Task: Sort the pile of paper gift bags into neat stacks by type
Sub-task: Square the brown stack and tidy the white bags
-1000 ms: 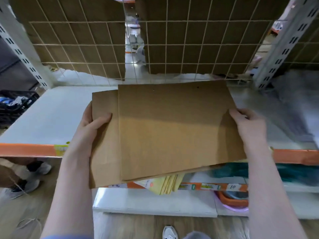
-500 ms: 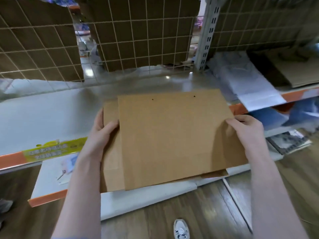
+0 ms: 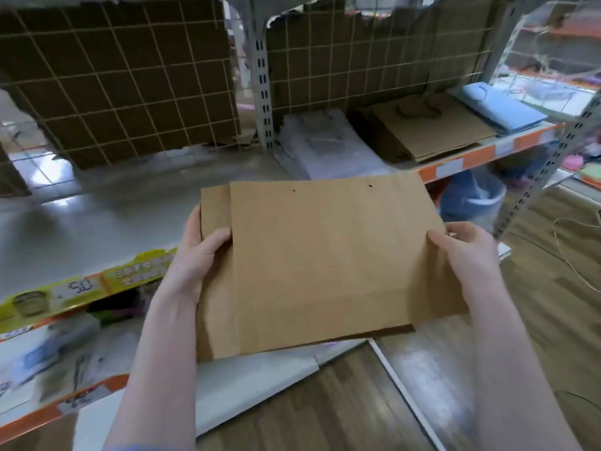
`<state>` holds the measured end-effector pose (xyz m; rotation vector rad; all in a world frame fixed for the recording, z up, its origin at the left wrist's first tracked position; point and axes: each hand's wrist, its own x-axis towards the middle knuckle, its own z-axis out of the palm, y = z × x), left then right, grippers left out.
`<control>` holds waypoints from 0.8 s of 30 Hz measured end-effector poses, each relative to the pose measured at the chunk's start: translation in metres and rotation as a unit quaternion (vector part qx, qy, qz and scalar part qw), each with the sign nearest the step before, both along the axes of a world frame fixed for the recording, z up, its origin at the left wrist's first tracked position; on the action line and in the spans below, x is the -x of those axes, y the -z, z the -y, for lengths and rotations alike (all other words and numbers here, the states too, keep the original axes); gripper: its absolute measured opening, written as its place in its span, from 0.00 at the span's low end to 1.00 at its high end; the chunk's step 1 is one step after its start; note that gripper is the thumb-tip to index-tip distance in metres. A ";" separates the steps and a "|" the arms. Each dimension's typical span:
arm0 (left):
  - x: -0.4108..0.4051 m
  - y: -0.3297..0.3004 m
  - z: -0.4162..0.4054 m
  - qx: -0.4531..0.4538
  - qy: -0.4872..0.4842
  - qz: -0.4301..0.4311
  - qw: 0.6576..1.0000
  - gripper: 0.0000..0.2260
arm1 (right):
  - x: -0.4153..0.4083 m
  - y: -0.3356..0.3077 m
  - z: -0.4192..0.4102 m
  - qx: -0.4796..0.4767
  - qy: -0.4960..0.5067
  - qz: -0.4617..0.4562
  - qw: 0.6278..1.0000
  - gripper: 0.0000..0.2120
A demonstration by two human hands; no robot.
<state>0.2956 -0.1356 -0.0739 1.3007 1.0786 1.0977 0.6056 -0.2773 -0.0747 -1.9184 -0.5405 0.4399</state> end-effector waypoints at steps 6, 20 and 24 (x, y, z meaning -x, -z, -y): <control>-0.146 -0.001 0.026 0.005 0.037 0.008 0.999 0.25 | -0.138 -0.005 0.047 -0.017 0.021 -0.002 1.000 0.11; -0.323 -0.010 -0.035 -0.026 0.051 -0.079 0.995 0.29 | -0.305 -0.003 -0.009 -0.005 0.004 -0.013 1.000 0.13; -0.353 -0.011 -0.070 -0.005 0.069 -0.063 0.996 0.30 | -0.339 -0.011 -0.047 -0.014 -0.008 -0.025 1.000 0.12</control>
